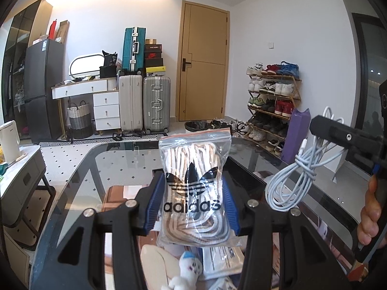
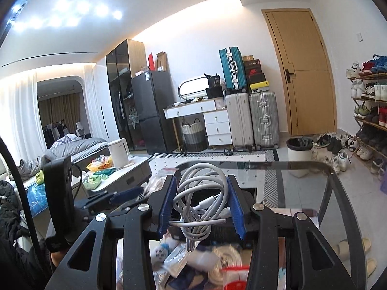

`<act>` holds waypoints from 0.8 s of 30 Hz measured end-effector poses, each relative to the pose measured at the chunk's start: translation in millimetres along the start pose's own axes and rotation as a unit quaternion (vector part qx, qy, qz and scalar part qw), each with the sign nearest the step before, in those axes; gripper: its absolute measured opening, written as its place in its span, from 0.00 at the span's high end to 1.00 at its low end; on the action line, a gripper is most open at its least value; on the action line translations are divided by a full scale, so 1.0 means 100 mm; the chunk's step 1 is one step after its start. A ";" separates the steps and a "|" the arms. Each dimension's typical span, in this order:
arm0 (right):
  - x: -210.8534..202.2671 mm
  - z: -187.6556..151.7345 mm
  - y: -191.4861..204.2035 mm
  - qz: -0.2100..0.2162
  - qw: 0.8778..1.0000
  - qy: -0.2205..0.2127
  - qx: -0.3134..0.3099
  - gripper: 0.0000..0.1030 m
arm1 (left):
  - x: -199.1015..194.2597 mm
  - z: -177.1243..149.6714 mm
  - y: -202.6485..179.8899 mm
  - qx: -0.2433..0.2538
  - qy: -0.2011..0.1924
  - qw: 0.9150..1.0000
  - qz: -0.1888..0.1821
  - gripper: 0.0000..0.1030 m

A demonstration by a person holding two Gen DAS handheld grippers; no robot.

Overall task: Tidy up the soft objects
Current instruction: 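Carry lace bag and cable into the black box and release both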

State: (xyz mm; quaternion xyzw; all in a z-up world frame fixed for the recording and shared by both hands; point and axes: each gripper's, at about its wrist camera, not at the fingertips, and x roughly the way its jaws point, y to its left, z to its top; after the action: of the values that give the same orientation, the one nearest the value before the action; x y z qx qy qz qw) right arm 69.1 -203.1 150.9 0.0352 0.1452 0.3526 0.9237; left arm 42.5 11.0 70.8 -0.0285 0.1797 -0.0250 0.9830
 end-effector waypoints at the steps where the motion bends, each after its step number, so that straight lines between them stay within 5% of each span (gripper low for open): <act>1: 0.04 0.02 -0.03 0.001 1.000 0.000 0.004 0.59 | 0.04 0.01 0.00 -0.001 0.002 1.000 0.001 0.56; 24: 1.27 0.11 -0.53 -0.014 0.998 0.051 0.031 0.59 | 0.80 0.05 -0.16 0.039 0.063 0.997 0.014 0.56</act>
State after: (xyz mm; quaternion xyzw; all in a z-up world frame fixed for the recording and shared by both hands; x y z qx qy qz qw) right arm 196.2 -158.7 121.2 0.0440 0.2031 0.3362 0.9186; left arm 118.4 -9.0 48.1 0.0136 0.2407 -0.0199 0.9703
